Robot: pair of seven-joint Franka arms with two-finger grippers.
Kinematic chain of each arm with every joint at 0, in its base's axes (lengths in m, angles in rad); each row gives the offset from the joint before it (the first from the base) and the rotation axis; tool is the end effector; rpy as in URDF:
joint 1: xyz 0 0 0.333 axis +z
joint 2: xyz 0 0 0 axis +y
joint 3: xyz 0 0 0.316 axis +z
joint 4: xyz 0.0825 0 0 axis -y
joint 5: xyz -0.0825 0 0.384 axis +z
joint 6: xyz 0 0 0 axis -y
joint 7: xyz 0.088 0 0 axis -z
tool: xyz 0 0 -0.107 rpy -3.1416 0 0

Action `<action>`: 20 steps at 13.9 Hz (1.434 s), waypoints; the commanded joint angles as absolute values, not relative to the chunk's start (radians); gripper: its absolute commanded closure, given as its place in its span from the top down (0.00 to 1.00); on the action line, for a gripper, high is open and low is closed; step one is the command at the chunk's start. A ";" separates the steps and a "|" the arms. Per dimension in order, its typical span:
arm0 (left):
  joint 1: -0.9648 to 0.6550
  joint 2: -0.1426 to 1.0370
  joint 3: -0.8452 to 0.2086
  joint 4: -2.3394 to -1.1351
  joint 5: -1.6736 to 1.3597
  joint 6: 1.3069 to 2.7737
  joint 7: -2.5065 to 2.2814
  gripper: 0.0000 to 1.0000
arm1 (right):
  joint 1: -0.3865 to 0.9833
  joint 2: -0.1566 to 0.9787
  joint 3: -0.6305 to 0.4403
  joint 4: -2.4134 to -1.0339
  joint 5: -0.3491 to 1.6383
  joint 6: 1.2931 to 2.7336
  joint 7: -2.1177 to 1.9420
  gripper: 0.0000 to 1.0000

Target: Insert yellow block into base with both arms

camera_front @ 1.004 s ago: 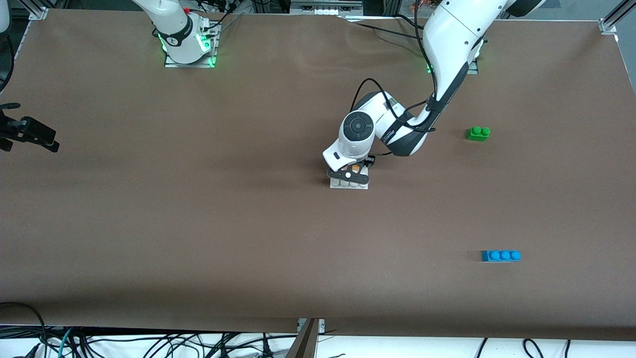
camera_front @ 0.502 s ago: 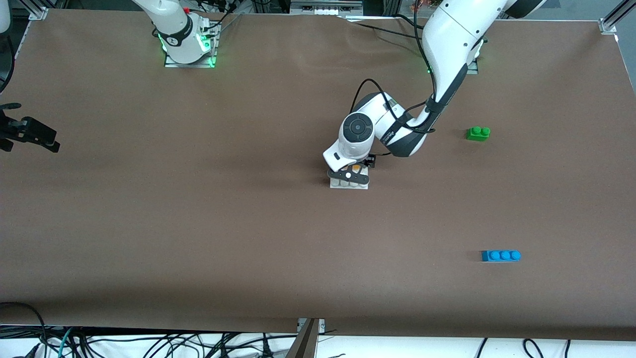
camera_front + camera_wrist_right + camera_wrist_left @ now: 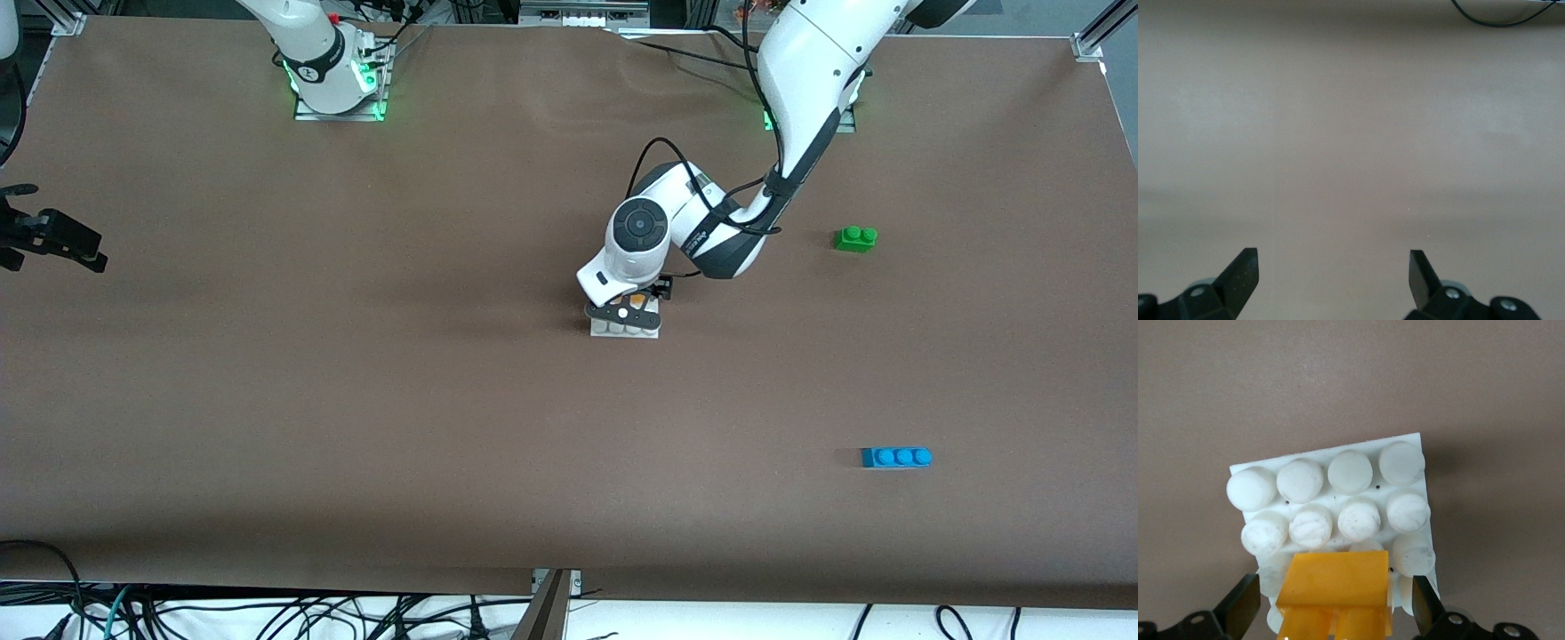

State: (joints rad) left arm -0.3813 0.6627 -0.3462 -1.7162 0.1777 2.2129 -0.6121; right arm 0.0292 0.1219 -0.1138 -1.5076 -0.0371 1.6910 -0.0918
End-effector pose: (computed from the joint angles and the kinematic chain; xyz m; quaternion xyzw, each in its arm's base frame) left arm 0.5081 -0.4182 0.2118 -0.9935 0.0877 0.0717 0.0064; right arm 0.6006 -0.0503 0.5956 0.9992 0.0059 0.0288 0.0280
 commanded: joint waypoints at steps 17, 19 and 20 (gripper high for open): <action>-0.066 0.377 -0.342 -1.359 0.118 1.734 -0.465 1.00 | 0.023 0.124 -0.101 -1.499 -0.038 1.692 -0.098 1.00; 0.009 0.365 -0.342 -1.326 0.089 1.671 -0.364 1.00 | 0.025 0.124 -0.100 -1.499 -0.040 1.690 -0.097 1.00; 0.049 0.353 -0.342 -1.310 0.074 1.634 -0.298 1.00 | 0.025 0.124 -0.100 -1.499 -0.040 1.690 -0.097 1.00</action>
State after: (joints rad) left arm -0.0161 0.3722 -0.3320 -1.3441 0.1180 1.7026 -0.4083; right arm 0.0296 0.1225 -0.1072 -1.5071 -0.0371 1.6924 -0.0918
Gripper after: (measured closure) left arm 0.000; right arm 0.000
